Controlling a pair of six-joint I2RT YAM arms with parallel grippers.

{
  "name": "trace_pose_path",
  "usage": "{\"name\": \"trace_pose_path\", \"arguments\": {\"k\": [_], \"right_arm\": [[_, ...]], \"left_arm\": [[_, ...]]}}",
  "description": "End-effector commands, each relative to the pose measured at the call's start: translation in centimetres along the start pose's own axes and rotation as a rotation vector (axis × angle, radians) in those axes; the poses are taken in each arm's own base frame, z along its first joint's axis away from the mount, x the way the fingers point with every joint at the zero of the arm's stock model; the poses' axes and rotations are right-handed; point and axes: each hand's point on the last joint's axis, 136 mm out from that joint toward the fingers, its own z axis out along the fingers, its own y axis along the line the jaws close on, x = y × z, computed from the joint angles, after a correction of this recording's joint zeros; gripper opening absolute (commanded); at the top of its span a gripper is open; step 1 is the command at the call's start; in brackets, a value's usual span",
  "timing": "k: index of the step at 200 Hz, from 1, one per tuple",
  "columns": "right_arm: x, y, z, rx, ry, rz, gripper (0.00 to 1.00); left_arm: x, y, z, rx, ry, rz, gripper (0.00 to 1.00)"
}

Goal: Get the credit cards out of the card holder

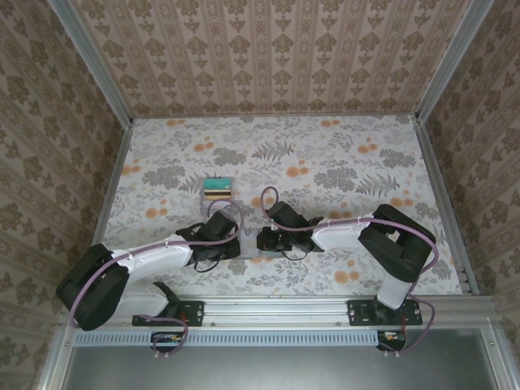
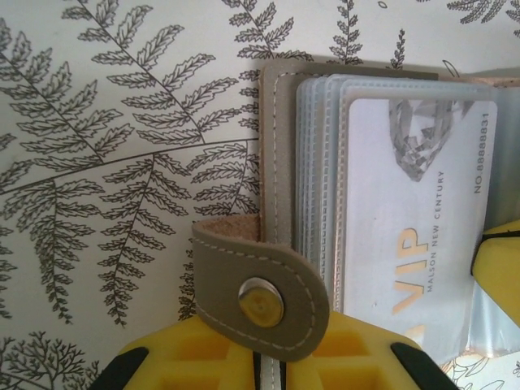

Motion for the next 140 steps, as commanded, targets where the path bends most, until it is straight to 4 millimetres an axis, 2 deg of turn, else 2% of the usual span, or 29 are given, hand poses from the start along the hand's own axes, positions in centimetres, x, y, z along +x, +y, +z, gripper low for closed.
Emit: {"name": "trace_pose_path", "arguments": {"k": [1,49,140], "right_arm": [[0.2,-0.2,0.1,-0.009,0.014,0.006,0.0],[0.2,-0.9,-0.7,0.001,-0.002,0.016,0.0],[-0.1,-1.8,-1.9,0.017,-0.012,0.017,0.0]], "left_arm": [[0.5,0.5,0.2,-0.037,0.027,-0.008,0.12],[0.8,1.7,0.2,-0.093,0.041,-0.028,0.0],[0.7,2.7,0.2,-0.112,0.044,-0.051,0.0]]}}
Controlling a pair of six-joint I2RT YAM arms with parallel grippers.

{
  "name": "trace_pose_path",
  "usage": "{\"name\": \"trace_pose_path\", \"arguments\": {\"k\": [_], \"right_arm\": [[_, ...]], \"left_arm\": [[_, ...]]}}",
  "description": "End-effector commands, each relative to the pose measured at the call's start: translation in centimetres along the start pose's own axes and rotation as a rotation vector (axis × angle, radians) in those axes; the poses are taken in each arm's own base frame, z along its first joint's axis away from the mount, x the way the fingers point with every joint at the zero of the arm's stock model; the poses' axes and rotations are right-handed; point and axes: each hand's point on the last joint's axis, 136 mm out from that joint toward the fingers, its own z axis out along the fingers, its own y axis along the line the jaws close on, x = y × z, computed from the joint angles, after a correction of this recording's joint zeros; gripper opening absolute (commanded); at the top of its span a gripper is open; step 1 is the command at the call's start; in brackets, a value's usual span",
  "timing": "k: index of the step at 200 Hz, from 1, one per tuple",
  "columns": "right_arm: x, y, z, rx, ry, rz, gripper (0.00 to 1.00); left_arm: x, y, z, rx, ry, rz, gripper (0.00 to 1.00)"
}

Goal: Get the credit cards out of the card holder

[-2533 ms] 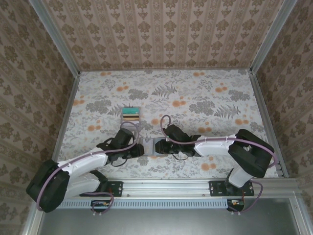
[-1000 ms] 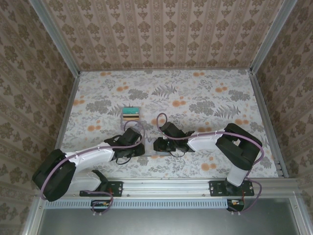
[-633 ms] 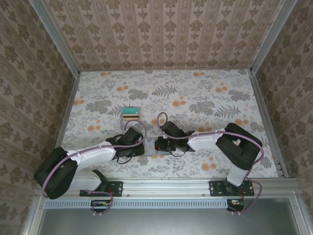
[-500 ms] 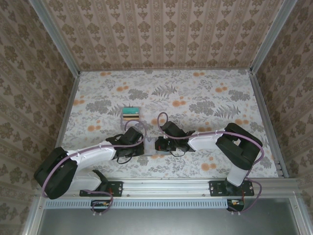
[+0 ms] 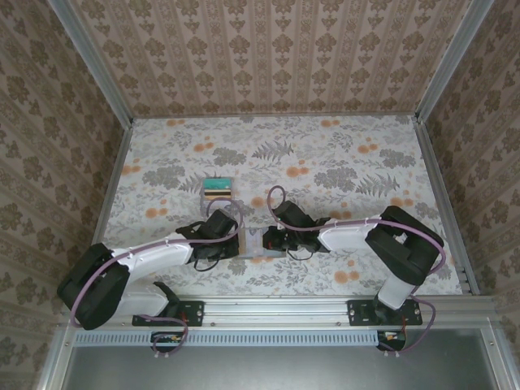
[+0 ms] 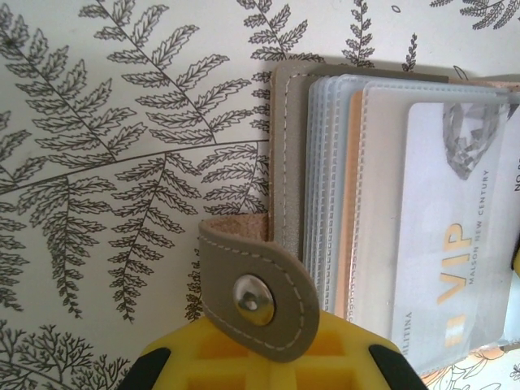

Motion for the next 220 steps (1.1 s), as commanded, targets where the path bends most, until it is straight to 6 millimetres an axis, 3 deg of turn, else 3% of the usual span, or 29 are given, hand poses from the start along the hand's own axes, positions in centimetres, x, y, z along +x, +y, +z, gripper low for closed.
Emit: {"name": "trace_pose_path", "arguments": {"k": [1,23,31,47,64,105,174,220], "right_arm": [[0.3,-0.3,-0.7,0.008,0.007,-0.008,0.0],[0.3,-0.5,-0.8,0.014,0.007,-0.015,0.01],[0.3,-0.5,-0.7,0.015,0.008,-0.018,0.15],[0.2,-0.3,-0.4,-0.006,0.008,-0.023,0.31],[0.2,0.0,0.1,-0.028,0.007,-0.023,0.35],[0.1,0.1,0.9,-0.052,0.013,-0.022,0.34],[0.2,0.6,0.9,-0.077,0.016,-0.02,0.21],[0.3,0.7,1.2,-0.091,0.025,-0.015,0.21]], "left_arm": [[0.9,2.4,0.3,-0.096,0.033,-0.023,0.0],[0.8,2.4,0.2,-0.092,0.03,-0.022,0.0],[0.8,2.3,0.2,-0.09,0.03,-0.02,0.0],[0.8,2.2,0.3,-0.087,0.033,-0.017,0.0],[0.9,2.4,0.4,-0.094,0.039,-0.017,0.0],[1.0,2.4,0.6,-0.094,0.048,-0.016,0.0],[1.0,2.3,0.6,-0.093,0.053,-0.016,0.0],[1.0,2.2,0.7,-0.092,0.056,-0.014,0.0]]}}
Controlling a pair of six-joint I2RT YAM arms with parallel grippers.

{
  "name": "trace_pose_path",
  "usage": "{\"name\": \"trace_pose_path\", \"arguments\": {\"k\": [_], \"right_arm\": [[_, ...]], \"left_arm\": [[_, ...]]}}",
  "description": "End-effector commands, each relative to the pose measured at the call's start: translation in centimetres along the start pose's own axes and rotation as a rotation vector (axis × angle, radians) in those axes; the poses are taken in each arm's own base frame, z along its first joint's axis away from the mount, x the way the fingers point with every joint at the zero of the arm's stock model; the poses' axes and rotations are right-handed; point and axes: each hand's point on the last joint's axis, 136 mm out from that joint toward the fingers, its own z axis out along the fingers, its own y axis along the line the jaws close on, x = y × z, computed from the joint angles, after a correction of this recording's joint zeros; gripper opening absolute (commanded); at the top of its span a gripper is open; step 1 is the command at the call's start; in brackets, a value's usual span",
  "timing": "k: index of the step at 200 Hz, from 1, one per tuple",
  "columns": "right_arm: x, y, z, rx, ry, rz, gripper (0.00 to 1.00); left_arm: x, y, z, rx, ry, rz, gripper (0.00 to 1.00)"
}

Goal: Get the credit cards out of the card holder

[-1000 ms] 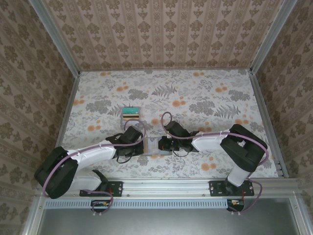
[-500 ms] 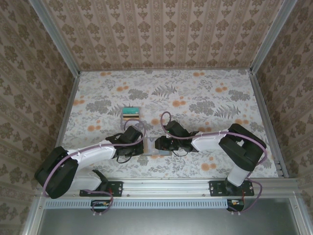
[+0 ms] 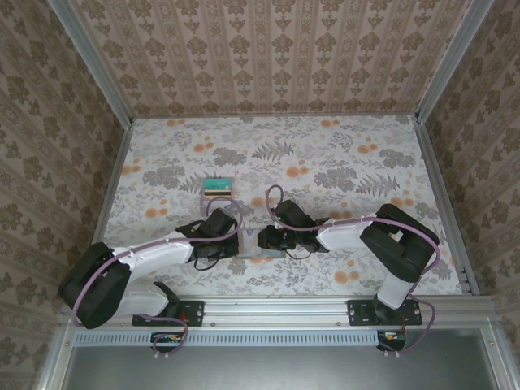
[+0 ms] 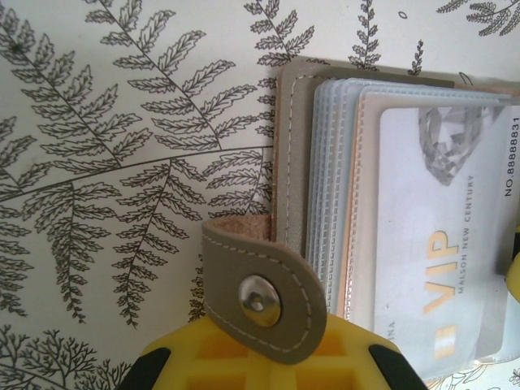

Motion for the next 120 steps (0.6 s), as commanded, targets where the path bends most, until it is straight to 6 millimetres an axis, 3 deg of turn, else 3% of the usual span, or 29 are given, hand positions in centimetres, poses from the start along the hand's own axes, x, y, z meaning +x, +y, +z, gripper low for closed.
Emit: {"name": "trace_pose_path", "arguments": {"k": [1,38,66,120], "right_arm": [[0.6,-0.5,0.5,-0.009,0.021,0.018,0.21],[0.8,-0.8,0.7,-0.009,0.025,0.03,0.17],[0.8,-1.1,0.5,-0.002,0.02,0.035,0.0],[0.8,-2.9,-1.0,0.02,-0.006,0.062,0.0]], "left_arm": [[1.1,2.1,0.6,-0.088,0.047,-0.005,0.0],[1.2,2.2,0.7,-0.089,0.05,-0.005,0.0],[1.2,2.3,0.6,-0.092,0.05,-0.007,0.0],[1.0,3.0,0.2,-0.105,0.044,-0.016,0.0]]}}
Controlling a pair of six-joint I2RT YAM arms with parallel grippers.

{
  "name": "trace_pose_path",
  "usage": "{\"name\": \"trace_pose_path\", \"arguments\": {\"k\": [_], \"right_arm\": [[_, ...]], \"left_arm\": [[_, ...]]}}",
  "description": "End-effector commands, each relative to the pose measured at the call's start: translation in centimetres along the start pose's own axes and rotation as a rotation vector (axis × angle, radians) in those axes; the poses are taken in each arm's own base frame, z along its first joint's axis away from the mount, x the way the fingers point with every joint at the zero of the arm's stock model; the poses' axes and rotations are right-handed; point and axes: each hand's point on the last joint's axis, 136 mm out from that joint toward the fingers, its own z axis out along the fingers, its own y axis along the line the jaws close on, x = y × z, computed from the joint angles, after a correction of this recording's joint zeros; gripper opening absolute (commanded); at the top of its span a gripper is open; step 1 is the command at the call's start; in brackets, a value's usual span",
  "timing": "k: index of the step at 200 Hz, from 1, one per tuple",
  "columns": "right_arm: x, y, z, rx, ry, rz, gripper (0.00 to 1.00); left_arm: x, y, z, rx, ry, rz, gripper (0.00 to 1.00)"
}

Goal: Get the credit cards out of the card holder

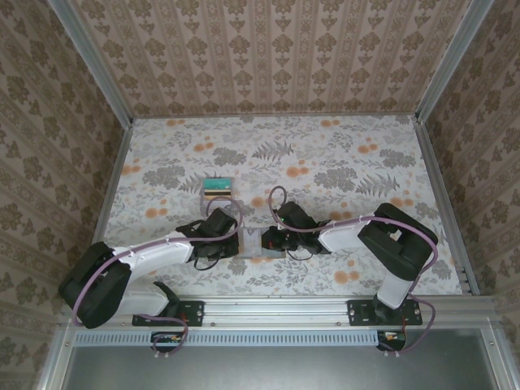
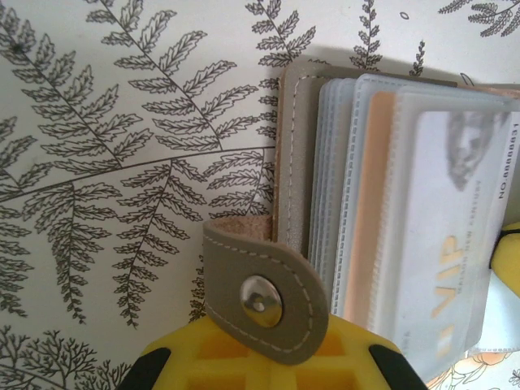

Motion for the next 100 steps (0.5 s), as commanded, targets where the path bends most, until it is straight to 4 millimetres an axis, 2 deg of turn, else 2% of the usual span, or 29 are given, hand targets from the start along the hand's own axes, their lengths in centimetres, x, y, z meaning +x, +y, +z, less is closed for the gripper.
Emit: {"name": "trace_pose_path", "arguments": {"k": [1,43,82,100], "right_arm": [[0.6,-1.7,-0.9,0.033,0.004,0.028,0.0],[0.5,-2.2,-2.3,0.034,-0.014,0.022,0.0],[0.5,-1.4,-1.8,-0.008,0.003,0.006,0.0],[0.4,-1.0,-1.4,-0.029,0.014,0.005,0.14]], "left_arm": [[1.1,3.0,0.2,-0.107,0.041,-0.01,0.0],[0.8,3.3,-0.3,-0.101,0.031,-0.021,0.0],[0.8,3.2,-0.1,-0.095,0.034,-0.021,0.0],[0.9,3.0,0.1,-0.087,0.041,-0.021,0.0]]}}
